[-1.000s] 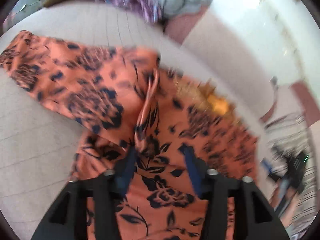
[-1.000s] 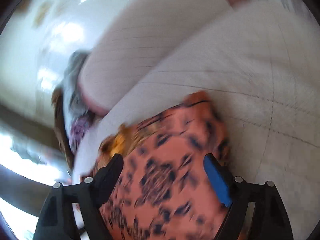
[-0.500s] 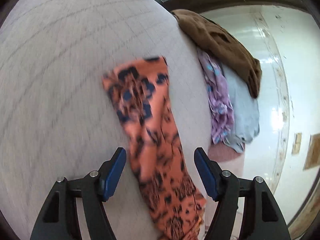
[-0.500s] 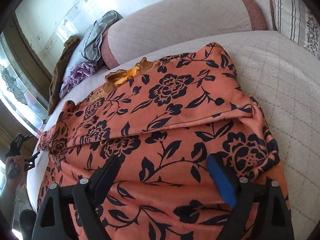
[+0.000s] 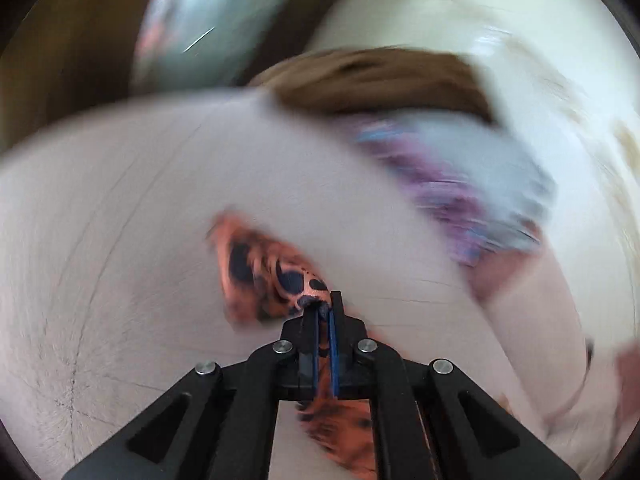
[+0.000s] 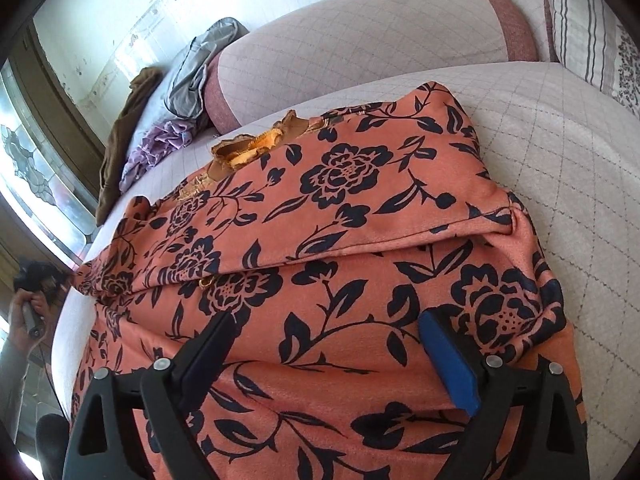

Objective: Fold small clothes

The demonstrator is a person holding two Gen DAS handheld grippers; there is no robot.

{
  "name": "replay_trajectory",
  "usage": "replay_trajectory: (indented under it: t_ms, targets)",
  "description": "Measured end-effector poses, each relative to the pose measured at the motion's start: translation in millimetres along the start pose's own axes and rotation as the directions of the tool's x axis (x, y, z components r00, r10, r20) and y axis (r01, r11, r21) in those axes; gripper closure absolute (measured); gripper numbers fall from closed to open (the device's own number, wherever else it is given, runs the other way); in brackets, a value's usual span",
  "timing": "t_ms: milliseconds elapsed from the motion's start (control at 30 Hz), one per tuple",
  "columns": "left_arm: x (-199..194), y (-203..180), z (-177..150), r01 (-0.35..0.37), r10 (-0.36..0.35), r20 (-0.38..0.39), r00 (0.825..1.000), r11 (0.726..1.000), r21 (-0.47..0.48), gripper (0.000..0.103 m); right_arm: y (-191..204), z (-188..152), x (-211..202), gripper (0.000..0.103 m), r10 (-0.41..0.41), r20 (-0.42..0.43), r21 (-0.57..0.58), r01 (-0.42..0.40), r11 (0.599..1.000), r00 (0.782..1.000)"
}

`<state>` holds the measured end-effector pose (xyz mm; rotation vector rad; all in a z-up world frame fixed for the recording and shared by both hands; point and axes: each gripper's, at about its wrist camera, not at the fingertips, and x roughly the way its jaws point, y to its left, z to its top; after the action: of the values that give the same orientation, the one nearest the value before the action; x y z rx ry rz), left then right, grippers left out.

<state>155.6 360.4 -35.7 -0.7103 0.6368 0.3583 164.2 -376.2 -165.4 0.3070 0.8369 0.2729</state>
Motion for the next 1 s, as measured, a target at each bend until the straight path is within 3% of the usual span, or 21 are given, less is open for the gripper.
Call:
replay_trajectory:
  t_ms: [100,167,200,233,300,333,367,400,433,467,500,567,633,700,800,867,933,1000]
  targets:
    - [-48,-100,-17,0.146,-0.160,0.044,0.986,0.962,0.230,0.100,-1,0,0,0.007,0.015,0.004,0.009,-0.015,1.000,1.000]
    - [-76,-166,-39,0.243,-0.272,0.033,0.962,0.901,0.360,0.099,-2,0,-1,0.007,0.027,0.010,0.018,-0.027,0.999,1.000]
    - [-90,-196,-53,0.280,-0.315,0.017,0.949,0.866,0.414,0.099,-4,-1,-2,0.007,0.036,0.013,0.026,-0.036,0.999,0.999]
    - [-106,-233,-75,0.325,-0.367,-0.006,0.930,0.815,0.480,0.099,-5,-1,-2,0.007,0.046,0.017,0.034,-0.046,0.998,0.999]
    - [-122,-274,-110,0.387,-0.425,-0.063,0.903,0.741,0.548,0.097,-7,-1,-3,0.007,0.062,0.023,0.047,-0.063,0.997,0.998]
    - [-124,-299,-137,0.414,-0.431,-0.126,0.894,0.682,0.603,0.095,-9,-1,-4,0.007,0.072,0.027,0.056,-0.073,0.996,0.997]
    - [-120,-315,-161,0.429,-0.422,-0.176,0.889,0.636,0.642,0.089,-10,-1,-5,0.008,0.081,0.031,0.065,-0.083,0.994,0.996]
    - [-108,-328,-191,0.433,-0.387,-0.229,0.893,0.598,0.675,0.055,-11,-1,-5,0.008,0.088,0.034,0.072,-0.091,0.993,0.996]
    - [-89,-335,-220,0.437,-0.319,-0.303,0.898,0.560,0.704,0.034,-12,0,-6,0.008,0.093,0.033,0.081,-0.096,0.992,0.995]
    - [-60,-335,-250,0.429,-0.207,-0.380,0.902,0.535,0.728,0.023,-12,2,-9,0.008,0.096,0.033,0.102,-0.099,0.990,0.995]
    - [-46,-327,-263,0.406,-0.150,-0.392,0.908,0.544,0.734,0.026,-14,3,-11,0.008,0.102,0.035,0.126,-0.105,0.986,0.994]
    - [-21,-301,-269,0.365,-0.077,-0.406,0.911,0.609,0.704,0.028,-18,5,-19,0.008,0.128,0.051,0.196,-0.136,0.971,0.990]
    - [-15,-269,-251,0.355,-0.085,-0.423,0.902,0.702,0.617,0.028,-24,4,-30,0.008,0.154,0.083,0.253,-0.170,0.952,0.985]
    - [-29,-229,-233,0.320,-0.103,-0.387,0.916,0.770,0.553,0.028,-30,10,-34,0.008,0.181,0.113,0.295,-0.207,0.933,0.977]
    - [-27,-175,-196,0.223,-0.063,-0.313,0.948,0.831,0.509,0.028,-21,34,-22,0.008,0.203,0.112,0.344,-0.230,0.911,0.973]
    - [-21,-145,-182,0.176,-0.029,-0.298,0.954,0.860,0.479,0.028,-16,54,-16,0.008,0.194,0.113,0.346,-0.222,0.912,0.974]
    - [-14,-112,-173,0.128,0.006,-0.300,0.954,0.897,0.424,0.028,-3,75,6,0.008,0.161,0.031,0.334,-0.162,0.929,0.986]
    - [-10,-94,-167,0.104,0.020,-0.309,0.951,0.919,0.381,0.028,10,89,34,0.011,0.051,-0.070,0.273,-0.030,0.962,0.996]
